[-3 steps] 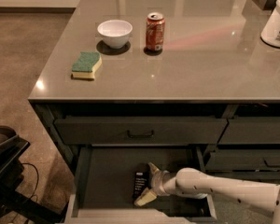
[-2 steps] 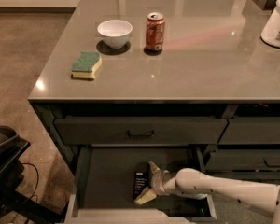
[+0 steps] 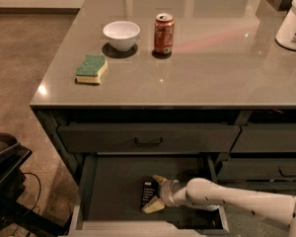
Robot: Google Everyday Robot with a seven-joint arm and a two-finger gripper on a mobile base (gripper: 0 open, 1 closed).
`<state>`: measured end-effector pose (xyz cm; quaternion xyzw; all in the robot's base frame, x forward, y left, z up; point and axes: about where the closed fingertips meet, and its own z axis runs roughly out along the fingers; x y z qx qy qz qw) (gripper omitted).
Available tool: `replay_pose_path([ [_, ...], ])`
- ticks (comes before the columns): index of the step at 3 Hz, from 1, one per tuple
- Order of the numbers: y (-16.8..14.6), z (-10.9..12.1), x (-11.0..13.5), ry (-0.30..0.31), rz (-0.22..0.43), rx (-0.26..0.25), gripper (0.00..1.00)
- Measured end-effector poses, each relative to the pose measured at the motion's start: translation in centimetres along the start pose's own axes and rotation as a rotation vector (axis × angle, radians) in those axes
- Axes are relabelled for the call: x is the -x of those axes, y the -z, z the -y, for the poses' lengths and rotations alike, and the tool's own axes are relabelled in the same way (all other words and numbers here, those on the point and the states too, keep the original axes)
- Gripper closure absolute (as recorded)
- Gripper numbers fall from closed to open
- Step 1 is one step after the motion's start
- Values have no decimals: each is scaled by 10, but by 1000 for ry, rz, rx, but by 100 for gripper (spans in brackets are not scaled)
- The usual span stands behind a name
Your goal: Pick rxbar chocolate from middle drawer and place on counter
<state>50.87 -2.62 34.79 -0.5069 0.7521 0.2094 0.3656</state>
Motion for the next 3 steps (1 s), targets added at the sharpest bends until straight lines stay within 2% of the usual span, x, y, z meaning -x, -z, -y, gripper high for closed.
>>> replay_pose_path([
  [2, 0, 0, 0, 0, 0, 0, 88],
  [3, 0, 0, 0, 0, 0, 0, 100],
])
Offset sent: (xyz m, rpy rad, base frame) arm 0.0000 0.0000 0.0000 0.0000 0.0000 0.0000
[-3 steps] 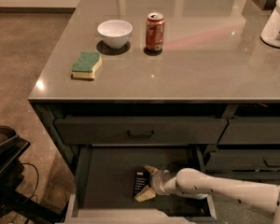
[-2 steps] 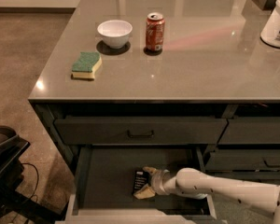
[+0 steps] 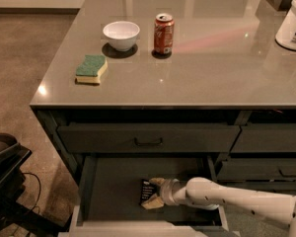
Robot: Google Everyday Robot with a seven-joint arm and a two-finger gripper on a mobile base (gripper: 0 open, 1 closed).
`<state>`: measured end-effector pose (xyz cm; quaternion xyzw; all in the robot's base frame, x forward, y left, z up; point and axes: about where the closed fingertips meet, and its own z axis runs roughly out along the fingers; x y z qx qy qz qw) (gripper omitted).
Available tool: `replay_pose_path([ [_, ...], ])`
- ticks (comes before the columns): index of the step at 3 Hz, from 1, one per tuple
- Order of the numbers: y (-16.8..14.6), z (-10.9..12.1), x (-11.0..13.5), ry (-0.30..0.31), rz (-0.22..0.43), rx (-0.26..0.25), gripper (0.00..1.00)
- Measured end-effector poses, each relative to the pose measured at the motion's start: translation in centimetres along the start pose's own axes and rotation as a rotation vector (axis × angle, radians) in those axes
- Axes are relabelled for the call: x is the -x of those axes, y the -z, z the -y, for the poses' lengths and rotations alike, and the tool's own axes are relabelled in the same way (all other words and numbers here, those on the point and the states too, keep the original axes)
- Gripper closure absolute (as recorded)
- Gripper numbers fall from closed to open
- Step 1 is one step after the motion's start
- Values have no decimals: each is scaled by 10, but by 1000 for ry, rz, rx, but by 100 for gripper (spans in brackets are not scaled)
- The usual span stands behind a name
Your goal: Pick rxbar chocolate from middle drawer and place on counter
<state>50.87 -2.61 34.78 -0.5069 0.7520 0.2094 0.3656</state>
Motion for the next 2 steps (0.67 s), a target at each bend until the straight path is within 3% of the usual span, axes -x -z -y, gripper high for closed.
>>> replay_pose_path([
  [2, 4, 0, 5, 0, 0, 0, 100],
])
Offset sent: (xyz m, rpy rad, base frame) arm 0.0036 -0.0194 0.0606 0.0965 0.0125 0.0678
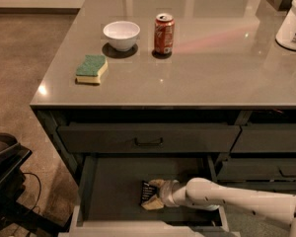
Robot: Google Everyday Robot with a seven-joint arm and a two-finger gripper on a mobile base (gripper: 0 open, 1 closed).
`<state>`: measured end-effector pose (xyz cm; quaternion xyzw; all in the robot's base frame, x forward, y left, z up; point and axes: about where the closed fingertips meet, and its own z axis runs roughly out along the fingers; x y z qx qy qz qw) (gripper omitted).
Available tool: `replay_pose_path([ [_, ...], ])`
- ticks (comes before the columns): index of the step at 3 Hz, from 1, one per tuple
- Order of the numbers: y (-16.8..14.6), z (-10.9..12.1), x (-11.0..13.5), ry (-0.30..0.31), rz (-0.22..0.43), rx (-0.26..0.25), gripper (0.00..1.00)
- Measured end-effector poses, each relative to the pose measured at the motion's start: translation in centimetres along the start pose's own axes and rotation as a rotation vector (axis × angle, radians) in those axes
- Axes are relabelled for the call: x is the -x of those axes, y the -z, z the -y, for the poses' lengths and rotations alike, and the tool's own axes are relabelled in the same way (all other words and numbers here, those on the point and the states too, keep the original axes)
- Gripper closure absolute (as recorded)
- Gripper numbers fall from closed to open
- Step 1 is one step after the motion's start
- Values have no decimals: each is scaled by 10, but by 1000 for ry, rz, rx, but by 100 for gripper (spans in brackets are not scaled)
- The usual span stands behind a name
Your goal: Pick rxbar chocolate from middle drawer and place on counter
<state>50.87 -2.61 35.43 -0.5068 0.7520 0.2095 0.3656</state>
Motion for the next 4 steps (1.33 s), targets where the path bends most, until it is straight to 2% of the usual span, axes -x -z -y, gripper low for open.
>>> replay_pose_path([
  [1, 44, 7, 22, -30, -8, 18, 100],
  [3, 169, 39, 94, -10, -113, 40, 100],
  [4, 181, 29, 101, 3, -135, 88, 100],
])
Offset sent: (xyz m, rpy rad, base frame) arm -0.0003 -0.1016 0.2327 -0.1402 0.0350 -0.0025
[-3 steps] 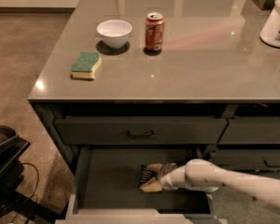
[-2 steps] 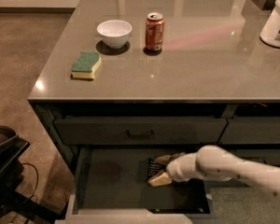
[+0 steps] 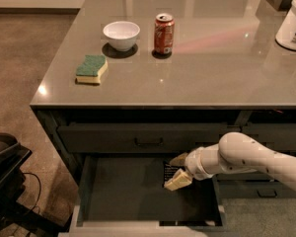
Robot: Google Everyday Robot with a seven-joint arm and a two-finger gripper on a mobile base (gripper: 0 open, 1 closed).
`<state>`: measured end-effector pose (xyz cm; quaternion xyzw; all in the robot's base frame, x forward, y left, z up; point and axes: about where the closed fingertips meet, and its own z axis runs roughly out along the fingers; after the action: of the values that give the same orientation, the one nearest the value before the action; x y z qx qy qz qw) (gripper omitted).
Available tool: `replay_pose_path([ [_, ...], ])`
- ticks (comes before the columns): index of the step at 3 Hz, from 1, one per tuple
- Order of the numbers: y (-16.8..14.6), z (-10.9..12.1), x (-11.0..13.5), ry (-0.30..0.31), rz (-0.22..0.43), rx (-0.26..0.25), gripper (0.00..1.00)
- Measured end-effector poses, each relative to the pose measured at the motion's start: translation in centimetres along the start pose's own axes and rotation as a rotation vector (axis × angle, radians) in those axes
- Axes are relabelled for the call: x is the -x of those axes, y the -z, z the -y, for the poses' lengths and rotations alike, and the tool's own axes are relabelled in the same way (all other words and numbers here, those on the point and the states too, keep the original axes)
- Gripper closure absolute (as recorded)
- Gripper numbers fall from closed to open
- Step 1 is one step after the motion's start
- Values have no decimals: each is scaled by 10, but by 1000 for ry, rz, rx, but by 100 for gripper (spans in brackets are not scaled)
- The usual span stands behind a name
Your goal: Pick rxbar chocolate from middle drawer and place on counter
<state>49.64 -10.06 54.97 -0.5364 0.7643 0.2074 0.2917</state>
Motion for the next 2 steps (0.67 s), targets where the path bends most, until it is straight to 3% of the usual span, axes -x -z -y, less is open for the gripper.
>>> replay_pose_path([
  [1, 0, 0, 0, 0, 0, 0, 100],
  [2, 31, -10, 15, 11, -24, -43, 100],
])
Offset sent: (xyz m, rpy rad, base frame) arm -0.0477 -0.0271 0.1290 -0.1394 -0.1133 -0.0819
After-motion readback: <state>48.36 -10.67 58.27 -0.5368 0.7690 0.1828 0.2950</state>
